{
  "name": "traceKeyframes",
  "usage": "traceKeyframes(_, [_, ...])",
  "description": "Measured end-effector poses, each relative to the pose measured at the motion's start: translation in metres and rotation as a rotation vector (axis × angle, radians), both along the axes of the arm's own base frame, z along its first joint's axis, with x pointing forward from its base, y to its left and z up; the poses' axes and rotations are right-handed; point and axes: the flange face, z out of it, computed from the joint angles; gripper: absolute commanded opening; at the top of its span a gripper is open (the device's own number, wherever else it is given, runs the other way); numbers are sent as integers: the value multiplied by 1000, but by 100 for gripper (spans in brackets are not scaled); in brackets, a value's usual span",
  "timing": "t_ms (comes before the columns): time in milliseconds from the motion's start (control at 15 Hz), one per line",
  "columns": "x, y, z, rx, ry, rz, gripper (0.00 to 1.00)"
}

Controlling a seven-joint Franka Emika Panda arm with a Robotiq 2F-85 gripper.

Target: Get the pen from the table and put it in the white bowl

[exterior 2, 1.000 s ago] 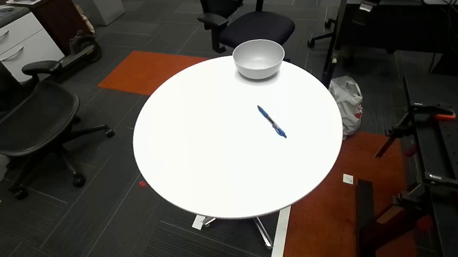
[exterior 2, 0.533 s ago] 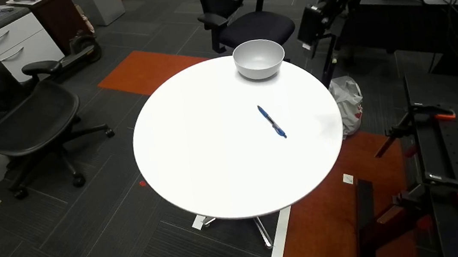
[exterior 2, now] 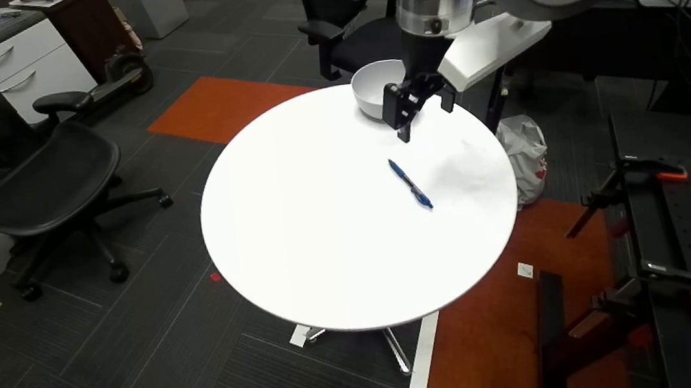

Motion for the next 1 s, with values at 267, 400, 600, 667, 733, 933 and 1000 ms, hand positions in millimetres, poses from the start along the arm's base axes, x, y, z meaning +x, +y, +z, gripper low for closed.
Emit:
traceKeyframes(267, [21,8,-37,-17,29,-28,100])
traceKeyframes(400, [27,12,-51,-28,43,-39,100])
traceKeyframes(600, [34,15,-71,-37,61,-49,100])
traceKeyframes(667, [35,15,-77,-37,64,-51,100])
traceKeyframes(733, [37,14,-83,-36,68,-55,100])
traceKeyframes(933, [40,11,-100,-30,59,-76,100])
traceKeyframes(1000, [40,10,-105,-25,55,-85,100])
